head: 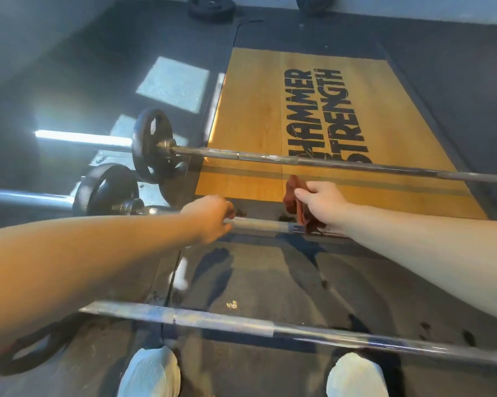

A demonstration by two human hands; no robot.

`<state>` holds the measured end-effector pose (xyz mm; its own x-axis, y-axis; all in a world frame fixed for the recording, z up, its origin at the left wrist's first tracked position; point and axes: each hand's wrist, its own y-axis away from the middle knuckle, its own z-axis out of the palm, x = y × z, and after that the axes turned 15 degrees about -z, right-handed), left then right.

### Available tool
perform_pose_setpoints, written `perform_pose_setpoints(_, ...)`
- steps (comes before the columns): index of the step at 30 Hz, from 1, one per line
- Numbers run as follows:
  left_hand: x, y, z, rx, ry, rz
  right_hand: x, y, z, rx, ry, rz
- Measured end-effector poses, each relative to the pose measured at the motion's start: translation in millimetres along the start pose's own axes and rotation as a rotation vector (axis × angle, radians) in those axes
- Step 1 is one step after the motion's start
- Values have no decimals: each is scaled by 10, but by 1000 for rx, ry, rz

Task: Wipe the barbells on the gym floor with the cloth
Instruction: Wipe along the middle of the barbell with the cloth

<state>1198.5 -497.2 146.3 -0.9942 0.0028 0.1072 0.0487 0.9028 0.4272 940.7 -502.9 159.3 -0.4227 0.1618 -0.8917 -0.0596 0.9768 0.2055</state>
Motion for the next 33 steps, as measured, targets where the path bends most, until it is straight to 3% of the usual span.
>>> perform_pose_setpoints(2, -21, -209, 184, 31, -176, 1, 268, -143, 23, -31, 200, -205)
perform_pose_setpoints(5, -66, -454, 420, 121, -308, 27, 726, -333, 257, -211, 544, -444)
perform_pose_setpoints(8, -71, -700, 564, 172, -341, 32, 1147, -430, 489, -404, 845, -568)
perform_pose_setpoints(11, -57, -910, 600, 148, -299, 59, 1372, -471, 487, -369, 786, -642)
perform_pose_setpoints(15, -115, -1047, 604, 97, -253, 149, 1496, -557, 481, -188, 633, -797)
perform_pose_setpoints(18, -169, -1116, 612, 89, -229, 199, 1684, -568, 239, -179, 627, -917)
perform_pose_setpoints(23, -260, -1149, 721, 182, -105, 309, 1719, -529, 155, -30, 594, -938)
perform_pose_setpoints(28, -321, -1163, 723, 240, -29, 389, 1423, -768, 832, -152, 515, -993)
perform_pose_setpoints(33, -337, -1214, 791, 227, 10, 411, 1771, -553, -107, -177, 621, -972)
